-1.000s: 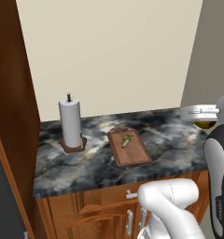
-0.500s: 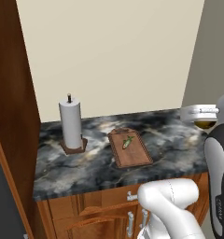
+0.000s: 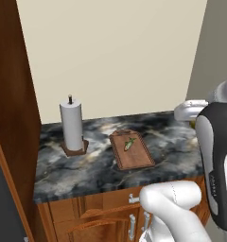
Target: Retrieve a lemon from the fridge and place it on the cutting board with the fish.
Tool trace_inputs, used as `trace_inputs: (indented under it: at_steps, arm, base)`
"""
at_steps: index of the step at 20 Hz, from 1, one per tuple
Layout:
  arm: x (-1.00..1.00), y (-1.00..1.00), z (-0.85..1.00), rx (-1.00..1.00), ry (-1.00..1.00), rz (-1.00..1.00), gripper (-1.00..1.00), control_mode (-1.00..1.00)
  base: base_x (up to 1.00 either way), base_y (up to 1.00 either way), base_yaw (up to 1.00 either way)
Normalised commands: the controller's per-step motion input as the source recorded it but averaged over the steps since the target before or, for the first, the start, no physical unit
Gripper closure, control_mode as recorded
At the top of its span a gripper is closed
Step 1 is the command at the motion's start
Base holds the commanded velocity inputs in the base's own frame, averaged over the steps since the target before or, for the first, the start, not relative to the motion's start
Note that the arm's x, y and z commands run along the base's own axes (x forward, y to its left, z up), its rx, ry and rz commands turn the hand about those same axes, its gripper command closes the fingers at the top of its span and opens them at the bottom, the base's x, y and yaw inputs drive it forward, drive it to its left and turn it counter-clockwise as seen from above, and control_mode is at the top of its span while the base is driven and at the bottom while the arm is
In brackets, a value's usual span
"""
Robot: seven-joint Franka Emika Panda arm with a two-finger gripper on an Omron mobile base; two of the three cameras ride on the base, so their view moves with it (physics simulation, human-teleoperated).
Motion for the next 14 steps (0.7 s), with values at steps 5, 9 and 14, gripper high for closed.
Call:
trace_inputs:
  at_steps: [5,9,14]
  arm:
    - [0.48,0.10,-0.63,0.00,0.07,0.04,1.00,-1.00]
    - [0.56,0.02,-0.87,0.00,0.04,0.16,1.00,-1.00]
    - [0.58,0.13,-0.71,-0.11,0.06,0.11,1.00,-1.00]
  base:
    - [0.00,0.00,0.00]
    - [0.00,0.00,0.00]
    - [0.00,0.00,0.00]
